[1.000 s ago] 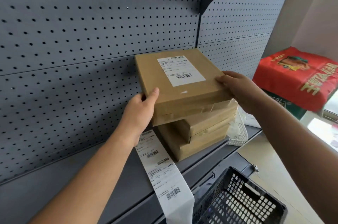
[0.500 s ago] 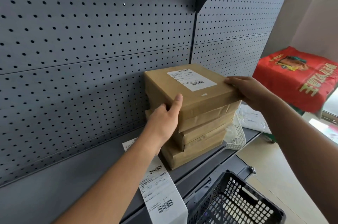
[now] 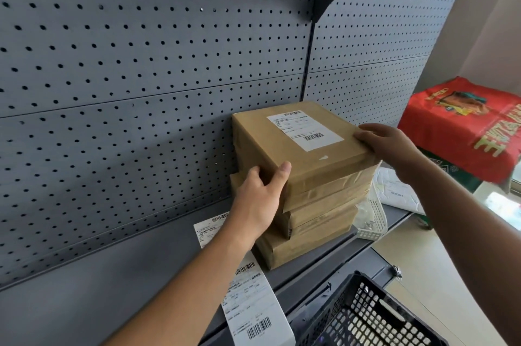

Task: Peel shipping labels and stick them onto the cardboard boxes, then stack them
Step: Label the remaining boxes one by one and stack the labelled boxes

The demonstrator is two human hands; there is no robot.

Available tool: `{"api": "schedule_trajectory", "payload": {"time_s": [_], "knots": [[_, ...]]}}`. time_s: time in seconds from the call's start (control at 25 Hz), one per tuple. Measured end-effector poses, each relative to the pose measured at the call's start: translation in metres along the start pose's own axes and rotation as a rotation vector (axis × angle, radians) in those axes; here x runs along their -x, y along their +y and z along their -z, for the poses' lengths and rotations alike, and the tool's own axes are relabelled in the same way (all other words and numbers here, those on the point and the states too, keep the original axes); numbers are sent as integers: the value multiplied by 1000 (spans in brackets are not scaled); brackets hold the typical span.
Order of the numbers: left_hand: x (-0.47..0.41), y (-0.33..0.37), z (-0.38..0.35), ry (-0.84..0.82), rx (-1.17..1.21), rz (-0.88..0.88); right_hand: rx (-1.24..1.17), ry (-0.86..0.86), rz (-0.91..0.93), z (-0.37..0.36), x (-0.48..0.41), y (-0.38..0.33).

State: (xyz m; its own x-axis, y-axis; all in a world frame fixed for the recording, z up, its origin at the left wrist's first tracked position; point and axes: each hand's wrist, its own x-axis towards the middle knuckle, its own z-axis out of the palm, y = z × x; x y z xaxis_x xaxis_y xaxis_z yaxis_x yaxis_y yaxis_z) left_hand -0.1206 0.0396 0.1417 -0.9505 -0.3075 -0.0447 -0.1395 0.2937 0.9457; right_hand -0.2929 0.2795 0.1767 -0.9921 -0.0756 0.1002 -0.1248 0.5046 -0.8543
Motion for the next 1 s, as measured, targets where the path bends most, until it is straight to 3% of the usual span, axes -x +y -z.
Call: {"api": "schedule_trajectory", "payload": {"time_s": [0.2, 0.4, 0.6, 0.76, 1.0], "knots": [[15, -14, 54, 152, -120, -114, 261, 205, 304, -23, 28, -46], [53, -44, 160, 432, -454, -152, 416, 89, 557, -100, 73, -115], [132, -90, 269, 673, -708, 3, 414, -89, 815, -206, 134, -175], [212, -136, 347, 843, -774, 150, 376, -234, 979, -299, 196, -216], [329, -191, 440, 1008, -871, 500, 282, -486, 1102, -414, 300, -255]]}}
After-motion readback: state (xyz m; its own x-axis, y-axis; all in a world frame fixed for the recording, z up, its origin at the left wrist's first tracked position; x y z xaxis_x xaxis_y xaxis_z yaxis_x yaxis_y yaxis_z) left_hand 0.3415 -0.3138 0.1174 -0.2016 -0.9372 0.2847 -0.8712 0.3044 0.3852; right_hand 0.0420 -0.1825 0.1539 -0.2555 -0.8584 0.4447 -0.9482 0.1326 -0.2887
